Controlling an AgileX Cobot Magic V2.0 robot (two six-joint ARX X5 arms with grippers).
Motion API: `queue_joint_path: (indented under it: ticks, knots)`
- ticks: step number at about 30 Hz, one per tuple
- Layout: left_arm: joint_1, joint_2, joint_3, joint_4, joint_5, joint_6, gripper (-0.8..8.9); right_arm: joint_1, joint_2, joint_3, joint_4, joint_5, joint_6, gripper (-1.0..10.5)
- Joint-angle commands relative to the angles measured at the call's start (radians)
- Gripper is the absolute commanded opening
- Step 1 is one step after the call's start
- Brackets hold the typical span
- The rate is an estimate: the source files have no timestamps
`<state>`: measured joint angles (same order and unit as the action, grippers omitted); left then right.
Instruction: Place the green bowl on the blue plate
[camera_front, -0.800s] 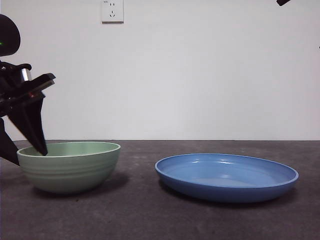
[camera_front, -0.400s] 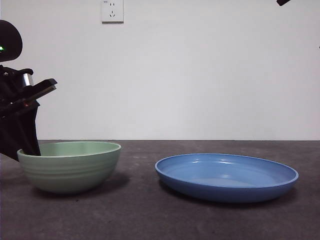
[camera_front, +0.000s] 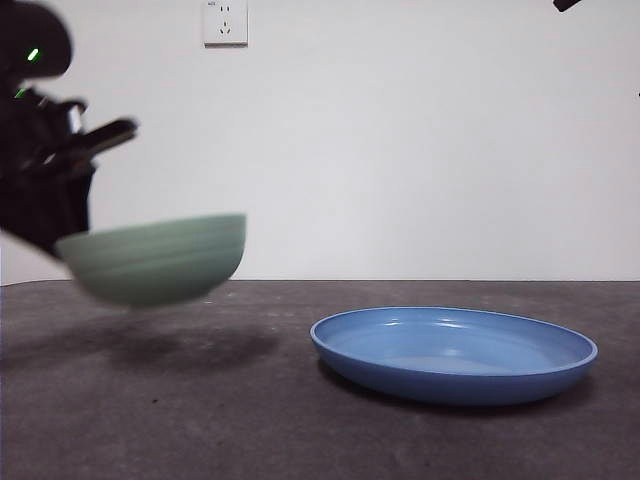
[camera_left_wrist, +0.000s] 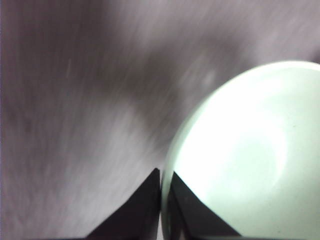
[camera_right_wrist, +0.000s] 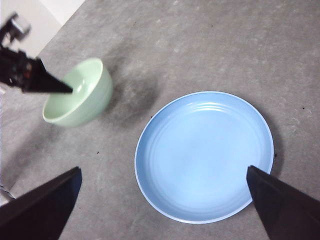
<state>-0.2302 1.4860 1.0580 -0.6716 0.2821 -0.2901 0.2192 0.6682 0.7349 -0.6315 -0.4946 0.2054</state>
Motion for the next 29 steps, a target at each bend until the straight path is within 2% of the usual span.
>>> queue_joint_path:
  ticks: [1, 9, 16, 24, 29]
  knots:
    - [-0.057, 0.023, 0.112, -0.027, -0.029, -0.016, 0.15, 0.004, 0.003, 0.017, 0.01, -0.002, -0.011, 5.6]
    - [-0.255, 0.174, 0.391, -0.074, -0.044, -0.016, 0.15, 0.004, 0.003, 0.017, 0.011, -0.002, -0.011, 5.6]
    - [-0.408, 0.366, 0.521, -0.069, -0.058, -0.018, 0.15, 0.004, 0.003, 0.017, 0.012, -0.002, -0.011, 5.6]
    - [-0.493, 0.535, 0.586, -0.073, -0.058, -0.017, 0.15, 0.004, 0.003, 0.017, 0.056, -0.002, -0.011, 5.6]
    - [-0.507, 0.577, 0.588, -0.061, -0.085, -0.016, 0.15, 0.004, 0.003, 0.017, 0.054, -0.002, -0.011, 5.6]
